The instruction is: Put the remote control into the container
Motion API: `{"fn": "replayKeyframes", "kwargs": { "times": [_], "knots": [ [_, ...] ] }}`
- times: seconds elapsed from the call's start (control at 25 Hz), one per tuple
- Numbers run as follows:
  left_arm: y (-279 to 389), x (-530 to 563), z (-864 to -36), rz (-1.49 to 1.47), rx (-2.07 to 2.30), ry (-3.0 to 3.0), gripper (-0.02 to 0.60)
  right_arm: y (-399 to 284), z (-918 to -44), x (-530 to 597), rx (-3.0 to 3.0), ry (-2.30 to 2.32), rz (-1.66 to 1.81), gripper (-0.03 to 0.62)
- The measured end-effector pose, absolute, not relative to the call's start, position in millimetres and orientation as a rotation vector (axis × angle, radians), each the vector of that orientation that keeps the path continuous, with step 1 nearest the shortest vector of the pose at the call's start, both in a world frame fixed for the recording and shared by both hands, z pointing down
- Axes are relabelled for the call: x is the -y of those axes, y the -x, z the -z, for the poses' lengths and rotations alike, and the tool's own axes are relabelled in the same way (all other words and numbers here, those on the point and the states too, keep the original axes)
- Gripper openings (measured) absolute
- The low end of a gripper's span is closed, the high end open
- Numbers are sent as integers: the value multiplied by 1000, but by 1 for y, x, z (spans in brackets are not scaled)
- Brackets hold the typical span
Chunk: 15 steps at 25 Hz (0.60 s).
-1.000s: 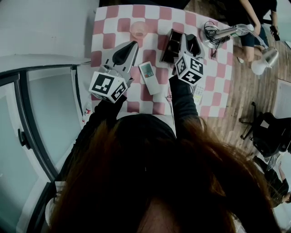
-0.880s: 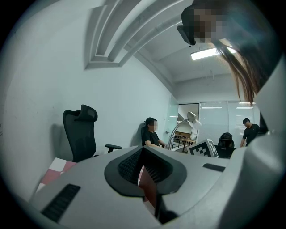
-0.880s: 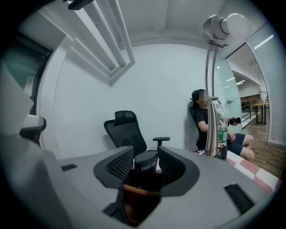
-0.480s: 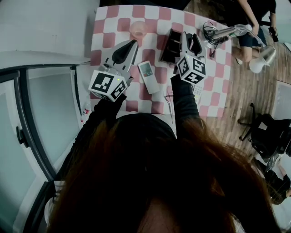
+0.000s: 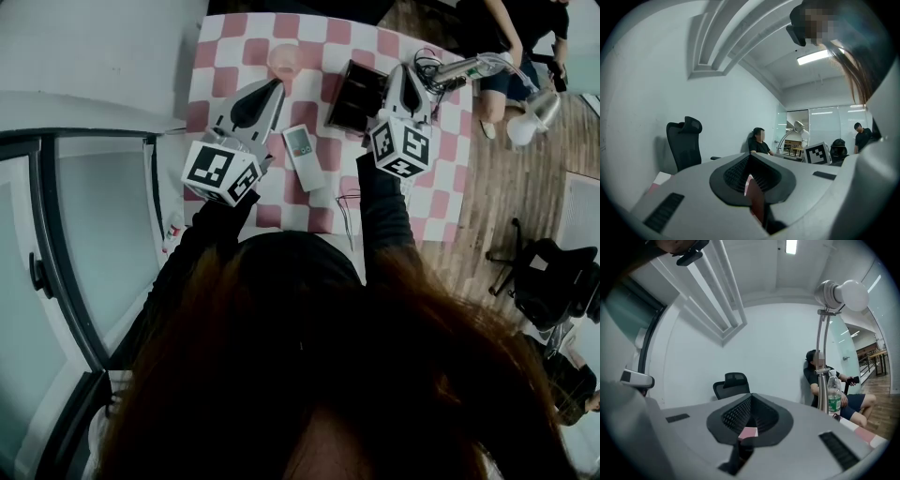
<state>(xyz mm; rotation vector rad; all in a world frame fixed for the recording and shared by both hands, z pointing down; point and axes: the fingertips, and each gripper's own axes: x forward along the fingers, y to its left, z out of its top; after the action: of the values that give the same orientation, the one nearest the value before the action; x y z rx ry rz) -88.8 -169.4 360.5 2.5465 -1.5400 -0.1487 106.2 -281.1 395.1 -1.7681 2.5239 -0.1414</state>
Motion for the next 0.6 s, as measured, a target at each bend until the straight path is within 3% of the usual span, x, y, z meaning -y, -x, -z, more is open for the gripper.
{"fn": "replayKeyframes", "kwargs": {
  "times": [0.6],
  "knots": [
    [83,147,-333,217,1575,-2607,9,-107,-337,223,-2508,1586,59,17]
  ]
}}
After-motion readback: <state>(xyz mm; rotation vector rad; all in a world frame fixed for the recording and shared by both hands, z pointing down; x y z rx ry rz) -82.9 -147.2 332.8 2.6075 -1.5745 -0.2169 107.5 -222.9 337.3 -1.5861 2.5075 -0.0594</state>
